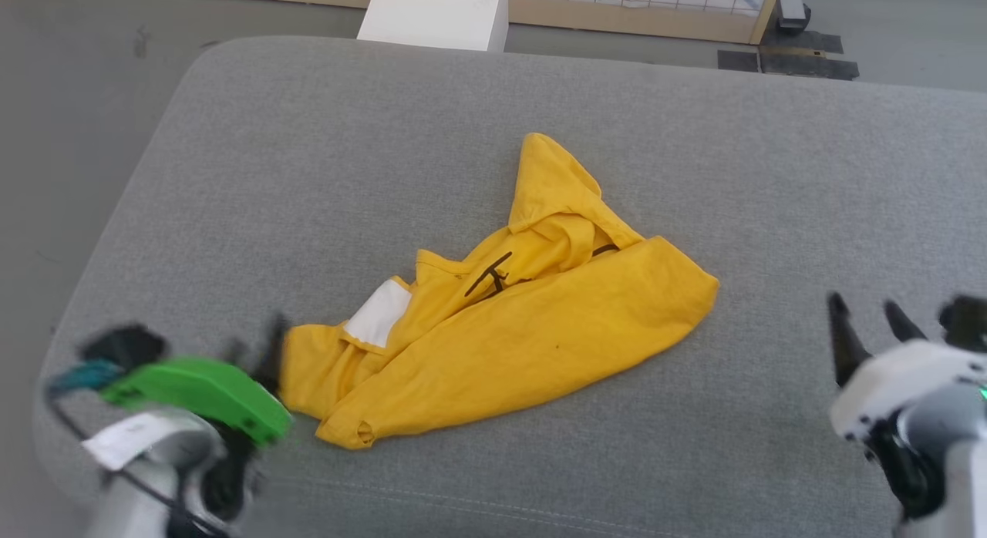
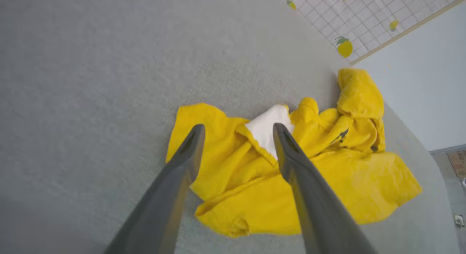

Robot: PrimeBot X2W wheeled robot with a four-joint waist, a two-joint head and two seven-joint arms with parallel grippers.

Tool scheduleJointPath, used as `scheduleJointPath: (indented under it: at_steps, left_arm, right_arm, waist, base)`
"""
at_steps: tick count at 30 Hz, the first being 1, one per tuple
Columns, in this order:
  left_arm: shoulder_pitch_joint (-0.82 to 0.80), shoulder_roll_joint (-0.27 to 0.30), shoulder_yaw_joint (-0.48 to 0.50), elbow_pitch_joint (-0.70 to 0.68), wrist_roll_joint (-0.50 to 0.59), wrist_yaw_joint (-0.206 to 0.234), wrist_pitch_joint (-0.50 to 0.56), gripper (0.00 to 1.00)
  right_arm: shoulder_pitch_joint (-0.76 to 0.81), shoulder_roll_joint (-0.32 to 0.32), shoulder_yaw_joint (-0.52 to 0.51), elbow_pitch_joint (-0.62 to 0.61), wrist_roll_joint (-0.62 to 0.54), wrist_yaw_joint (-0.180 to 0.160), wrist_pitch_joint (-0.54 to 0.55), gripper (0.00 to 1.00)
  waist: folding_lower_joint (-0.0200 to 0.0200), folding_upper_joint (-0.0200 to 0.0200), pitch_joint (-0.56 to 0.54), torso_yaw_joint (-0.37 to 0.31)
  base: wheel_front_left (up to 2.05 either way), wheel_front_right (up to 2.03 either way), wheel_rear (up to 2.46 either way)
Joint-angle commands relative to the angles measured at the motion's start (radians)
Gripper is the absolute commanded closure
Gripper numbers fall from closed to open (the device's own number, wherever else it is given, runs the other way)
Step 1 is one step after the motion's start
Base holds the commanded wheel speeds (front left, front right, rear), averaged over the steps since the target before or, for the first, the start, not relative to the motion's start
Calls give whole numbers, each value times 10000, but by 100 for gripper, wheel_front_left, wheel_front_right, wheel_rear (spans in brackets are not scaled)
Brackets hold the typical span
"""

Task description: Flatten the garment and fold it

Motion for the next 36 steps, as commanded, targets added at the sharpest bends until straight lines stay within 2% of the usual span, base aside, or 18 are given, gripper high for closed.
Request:
scheduleJointPath:
  at_steps: [1, 3, 4, 8, 12, 17, 27, 28, 29, 32, 36]
  left_arm:
    - [-353, 243, 231, -62, 419, -123, -670, 0]
    - [-487, 399, 366, -113, 1056, -284, -1751, 0]
    - [-594, 678, 177, -17, 2229, -639, -3374, 0]
    - [-622, 604, -124, 390, 3127, -954, -4775, 0]
    - [-744, 333, -278, 479, 3754, -1234, -5114, 0]
    - [-988, -144, -159, 617, 4109, -1609, -5160, 0]
    - [-1322, -1081, 542, 899, 4452, -2337, -5165, 0]
    - [-1375, -1227, 691, 1015, 4578, -2516, -5166, 0]
    - [-1380, -1274, 755, 1051, 4627, -2565, -5166, 0]
    - [-1324, -1353, 889, 1170, 4748, -2686, -5166, 0]
    - [-1160, -1433, 1026, 1286, 4884, -2800, -5166, 0]
  right_arm:
    - [-388, 5, 245, -80, -136, -11, 154, 0]
    - [-776, 5, 696, -58, -353, -11, 497, 0]
    - [-1530, 5, 1468, 61, -904, -11, 1164, 0]
    - [-2672, 5, 2507, 636, -1518, -11, 2139, 0]
    - [-3792, 5, 3245, 1586, -1943, -11, 2906, 0]
    - [-4870, 5, 3592, 2892, -2592, -11, 3509, 0]
    - [-5578, 5, 3627, 4598, -3448, -11, 3396, 0]
    - [-5591, 5, 3624, 4771, -3104, -11, 3081, 60]
    - [-5613, 5, 3652, 4774, -2975, -11, 2874, 100]
    - [-5648, 5, 3600, 4720, -2469, -11, 2396, 100]
    - [-5630, 5, 2872, 4201, -1770, -11, 1535, 100]
  waist:
    - [0, -1, -13, 14]
    - [0, -1, 18, 39]
    - [0, -1, 203, 166]
    - [0, -1, 563, 377]
    - [0, -1, 1001, 686]
    - [0, -1, 1593, 1120]
    - [0, -1, 2241, 1528]
    - [0, -1, 2179, 1435]
    - [0, -1, 2118, 1369]
    - [0, -1, 1842, 1129]
    - [0, -1, 1322, 734]
  base:
    - [0, 0, 0]
    - [0, 0, 0]
    - [0, 0, 0]
    - [0, 0, 0]
    - [0, 0, 0]
    - [0, 0, 0]
    - [0, 0, 0]
    - [0, 0, 0]
    - [0, 0, 0]
    - [0, 0, 0]
    - [0, 0, 0]
